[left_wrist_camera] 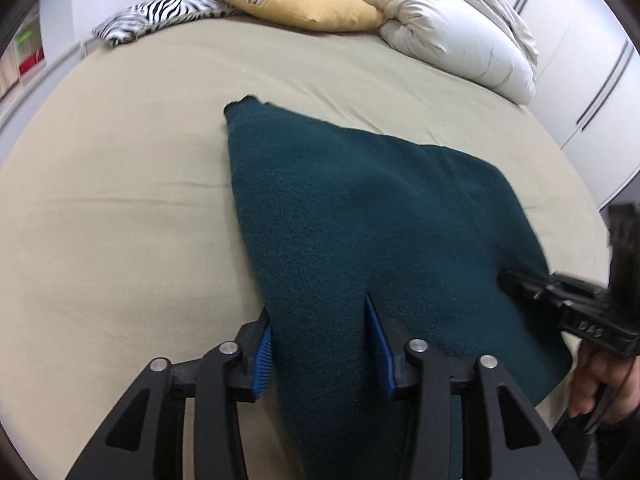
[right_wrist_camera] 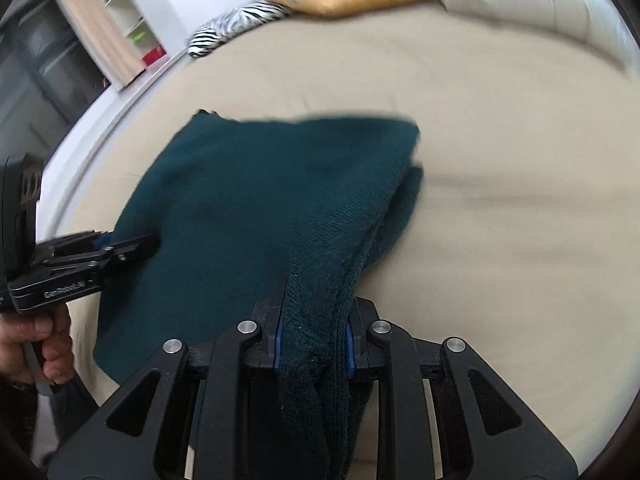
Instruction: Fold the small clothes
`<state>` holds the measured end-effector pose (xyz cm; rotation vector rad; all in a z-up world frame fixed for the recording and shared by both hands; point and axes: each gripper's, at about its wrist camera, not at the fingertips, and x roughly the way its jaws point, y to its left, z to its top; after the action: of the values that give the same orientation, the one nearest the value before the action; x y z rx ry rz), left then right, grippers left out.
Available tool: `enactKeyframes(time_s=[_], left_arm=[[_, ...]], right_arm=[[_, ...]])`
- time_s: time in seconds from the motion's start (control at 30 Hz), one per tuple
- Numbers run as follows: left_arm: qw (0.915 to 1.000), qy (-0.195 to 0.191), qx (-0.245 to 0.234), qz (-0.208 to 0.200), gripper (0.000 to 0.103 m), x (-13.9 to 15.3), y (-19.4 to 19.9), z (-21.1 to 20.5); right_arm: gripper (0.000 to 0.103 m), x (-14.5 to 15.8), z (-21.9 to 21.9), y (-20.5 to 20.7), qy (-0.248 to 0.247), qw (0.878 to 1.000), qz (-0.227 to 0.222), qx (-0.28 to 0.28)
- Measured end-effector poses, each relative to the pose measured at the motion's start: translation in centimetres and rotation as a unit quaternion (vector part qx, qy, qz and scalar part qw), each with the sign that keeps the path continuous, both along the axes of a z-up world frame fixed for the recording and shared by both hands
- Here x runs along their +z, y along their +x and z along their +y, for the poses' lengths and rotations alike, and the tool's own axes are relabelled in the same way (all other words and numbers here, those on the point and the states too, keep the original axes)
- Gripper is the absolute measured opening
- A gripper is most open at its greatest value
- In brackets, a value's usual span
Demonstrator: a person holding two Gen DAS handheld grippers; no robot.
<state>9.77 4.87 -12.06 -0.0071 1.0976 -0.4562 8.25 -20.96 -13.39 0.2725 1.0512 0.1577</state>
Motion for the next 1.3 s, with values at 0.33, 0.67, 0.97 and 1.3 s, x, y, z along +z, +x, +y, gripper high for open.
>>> enactKeyframes(time_s=[0.33,0.67,0.97,1.3], left_arm=[[0.9998,0.006,0.008,-0.015,0.052,-0.8,0.0,-0.2],[0.9993,0.008,0.028,-0.022,0.055,-1.0,-0.5,-0.6],[0.9974,-0.032,0.062,-0.015,0.059,0.1,-1.9,1.3],[0.9901,-0.032,0.083,-0.108,0.063,5.3,-5.3,2.2]], right_arm=[[0.023,-2.4,-0.6,0.7,0.052,0.999,-0.003,-0.009],[0.025,-3.3,-1.4,1.5,0.062,0.998,-0.020,-0.006],[0.044,-2.5,-6.2,-2.9,0.162,0.982,-0.031,-0.094],[0.049,2.0,-9.8,-6.8,0.114,0.971,-0.064,-0.201]])
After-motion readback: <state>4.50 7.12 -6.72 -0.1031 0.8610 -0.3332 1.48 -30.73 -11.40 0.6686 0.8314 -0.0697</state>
